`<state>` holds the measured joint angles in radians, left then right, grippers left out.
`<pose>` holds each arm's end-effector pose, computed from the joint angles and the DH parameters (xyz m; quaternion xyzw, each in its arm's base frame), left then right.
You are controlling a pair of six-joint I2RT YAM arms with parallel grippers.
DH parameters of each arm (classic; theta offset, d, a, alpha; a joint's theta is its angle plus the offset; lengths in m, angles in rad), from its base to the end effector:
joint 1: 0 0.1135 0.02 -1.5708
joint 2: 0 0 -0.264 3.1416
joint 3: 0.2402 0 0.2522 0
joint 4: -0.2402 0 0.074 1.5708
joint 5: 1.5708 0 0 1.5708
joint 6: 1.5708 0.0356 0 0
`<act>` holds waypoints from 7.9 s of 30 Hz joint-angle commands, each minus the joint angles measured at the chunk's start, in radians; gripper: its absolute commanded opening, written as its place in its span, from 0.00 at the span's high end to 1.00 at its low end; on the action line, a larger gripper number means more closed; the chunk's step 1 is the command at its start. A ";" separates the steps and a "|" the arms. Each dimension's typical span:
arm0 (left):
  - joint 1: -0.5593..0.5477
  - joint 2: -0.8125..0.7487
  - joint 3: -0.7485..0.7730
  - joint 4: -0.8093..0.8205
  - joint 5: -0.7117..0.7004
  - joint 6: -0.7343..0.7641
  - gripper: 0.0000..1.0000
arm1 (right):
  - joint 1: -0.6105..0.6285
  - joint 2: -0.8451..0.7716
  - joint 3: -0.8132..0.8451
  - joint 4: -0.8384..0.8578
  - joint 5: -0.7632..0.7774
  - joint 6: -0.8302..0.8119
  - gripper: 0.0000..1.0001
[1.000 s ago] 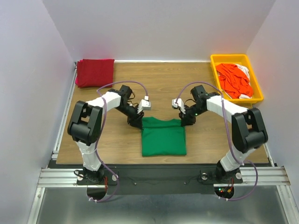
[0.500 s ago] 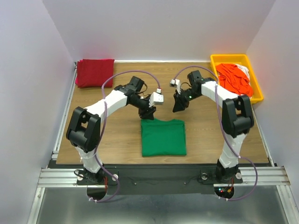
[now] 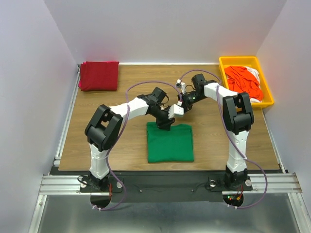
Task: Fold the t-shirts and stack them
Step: Fold the tshirt
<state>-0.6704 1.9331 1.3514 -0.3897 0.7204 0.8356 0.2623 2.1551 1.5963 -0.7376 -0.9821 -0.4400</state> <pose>0.3051 -0.2719 0.1927 0.6873 0.5812 -0.3128 0.3031 0.4081 0.1402 0.1644 -0.3610 0.7981 0.4546 0.1616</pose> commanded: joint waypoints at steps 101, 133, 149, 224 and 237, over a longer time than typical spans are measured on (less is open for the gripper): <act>-0.049 -0.026 0.236 -0.158 -0.177 0.149 1.00 | 0.103 0.134 -0.097 0.159 -0.047 0.138 0.75; 0.080 -0.146 0.203 -0.139 -0.016 0.057 0.49 | -0.037 -0.185 0.090 0.143 0.419 0.101 0.47; 0.296 -0.083 0.091 -0.094 0.162 -0.184 0.49 | -0.067 -0.224 -0.148 0.098 0.206 0.047 0.38; 0.310 -0.002 0.048 0.052 -0.153 -0.214 1.00 | -0.077 -0.215 -0.262 0.207 0.381 0.018 0.99; 0.315 -0.052 0.043 0.066 -0.003 -0.270 0.61 | -0.077 -0.173 -0.231 0.213 0.319 0.041 0.99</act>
<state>-0.3622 1.9736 1.4006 -0.3405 0.6369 0.5999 0.1902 1.9980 1.3605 -0.5632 -0.6586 -0.4000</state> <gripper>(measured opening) 0.376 0.062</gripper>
